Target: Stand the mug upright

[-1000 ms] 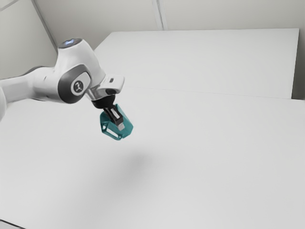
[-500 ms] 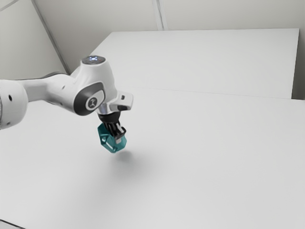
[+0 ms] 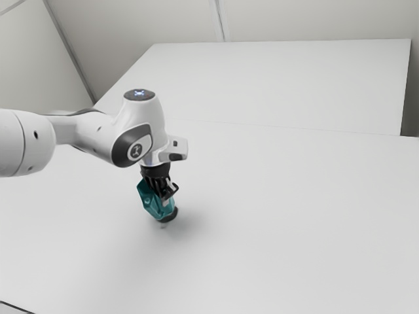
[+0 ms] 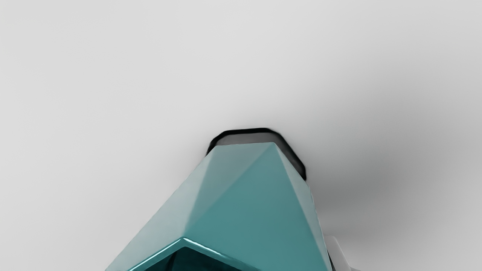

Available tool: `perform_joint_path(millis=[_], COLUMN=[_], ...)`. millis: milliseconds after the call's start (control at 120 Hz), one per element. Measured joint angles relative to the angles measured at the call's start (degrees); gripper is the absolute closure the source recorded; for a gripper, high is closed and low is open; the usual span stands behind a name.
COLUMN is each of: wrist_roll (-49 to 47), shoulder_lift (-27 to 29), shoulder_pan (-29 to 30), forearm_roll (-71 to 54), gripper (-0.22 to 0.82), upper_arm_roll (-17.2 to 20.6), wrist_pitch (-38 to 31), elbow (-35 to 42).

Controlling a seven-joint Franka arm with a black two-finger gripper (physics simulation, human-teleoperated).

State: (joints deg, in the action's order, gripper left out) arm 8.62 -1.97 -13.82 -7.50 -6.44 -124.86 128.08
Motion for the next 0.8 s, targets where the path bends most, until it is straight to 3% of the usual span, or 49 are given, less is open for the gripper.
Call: perform_joint_path(millis=[208, 492, 800], wrist_roll=[-1.29, -1.74, -1.77], shoulder_lift=[-1.02, -0.96, 1.51], shoulder_pan=[-0.08, -0.08, 0.42], forearm_roll=[0.01, 0.65, 0.67], gripper=[0.77, 0.51, 0.37], upper_arm_roll=[-0.02, 0.00, -0.03], wrist_pitch=[-0.65, -0.91, -0.77], elbow=[0.08, 0.10, -0.16])
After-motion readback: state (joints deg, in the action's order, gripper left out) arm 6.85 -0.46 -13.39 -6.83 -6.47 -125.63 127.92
